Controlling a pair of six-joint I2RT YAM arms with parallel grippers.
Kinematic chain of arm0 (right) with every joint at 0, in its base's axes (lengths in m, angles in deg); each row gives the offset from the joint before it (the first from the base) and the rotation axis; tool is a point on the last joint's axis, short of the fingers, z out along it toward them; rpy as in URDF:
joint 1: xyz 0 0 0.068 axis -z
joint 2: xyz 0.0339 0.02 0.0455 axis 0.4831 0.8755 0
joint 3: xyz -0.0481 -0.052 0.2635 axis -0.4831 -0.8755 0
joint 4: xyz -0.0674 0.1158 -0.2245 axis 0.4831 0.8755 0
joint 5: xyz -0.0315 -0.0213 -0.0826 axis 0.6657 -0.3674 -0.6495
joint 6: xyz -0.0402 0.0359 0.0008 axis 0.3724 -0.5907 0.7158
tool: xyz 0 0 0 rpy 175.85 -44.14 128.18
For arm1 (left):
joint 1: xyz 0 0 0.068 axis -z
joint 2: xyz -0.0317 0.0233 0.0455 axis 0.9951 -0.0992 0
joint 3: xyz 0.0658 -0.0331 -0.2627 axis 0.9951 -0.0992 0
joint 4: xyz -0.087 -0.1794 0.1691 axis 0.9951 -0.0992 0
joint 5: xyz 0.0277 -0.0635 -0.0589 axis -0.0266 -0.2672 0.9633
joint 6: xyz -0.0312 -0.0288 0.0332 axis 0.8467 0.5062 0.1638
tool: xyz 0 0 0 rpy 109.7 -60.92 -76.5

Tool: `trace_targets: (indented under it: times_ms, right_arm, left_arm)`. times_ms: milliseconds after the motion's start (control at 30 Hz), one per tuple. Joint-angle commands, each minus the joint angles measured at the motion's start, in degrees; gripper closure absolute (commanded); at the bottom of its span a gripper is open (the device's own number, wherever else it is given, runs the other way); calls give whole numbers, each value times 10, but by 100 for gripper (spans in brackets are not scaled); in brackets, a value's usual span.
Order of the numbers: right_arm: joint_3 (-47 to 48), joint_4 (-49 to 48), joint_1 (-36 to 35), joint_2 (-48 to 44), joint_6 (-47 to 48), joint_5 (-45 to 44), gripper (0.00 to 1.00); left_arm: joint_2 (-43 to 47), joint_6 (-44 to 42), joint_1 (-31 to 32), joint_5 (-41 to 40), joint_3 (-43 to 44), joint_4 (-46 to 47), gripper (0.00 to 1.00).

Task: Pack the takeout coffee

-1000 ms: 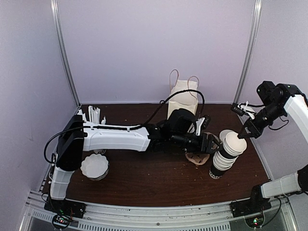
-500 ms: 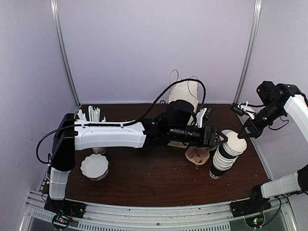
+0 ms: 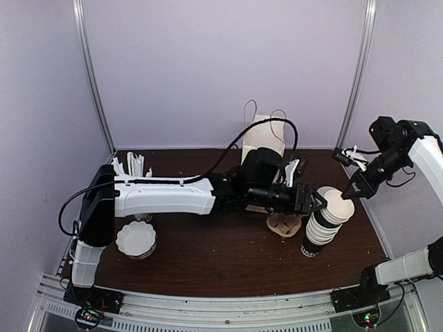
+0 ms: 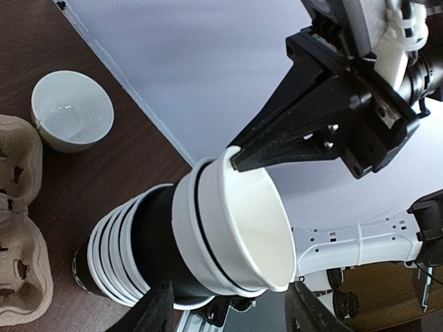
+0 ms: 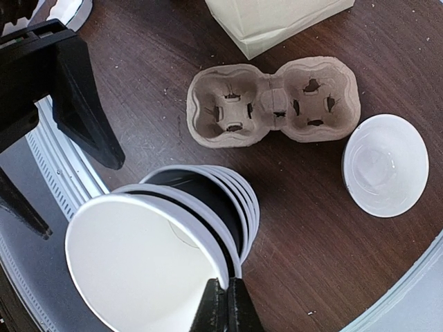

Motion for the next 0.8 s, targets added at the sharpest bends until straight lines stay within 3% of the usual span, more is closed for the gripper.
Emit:
trace_targets:
  times_ms: [0,133,767]
  right_arm:
    - [10,-2,-5,-4,-6,13,100]
    - [8,-2,-5,-4,-6,15,100]
    - [10,14,-6,-21,-4,57,100]
  left_arm:
    - [8,1,-1,-8,-17,26,44]
    - [5,7,-2,-2,-24,37,52]
    - [-43,24,-2,-6,35,-10,51]
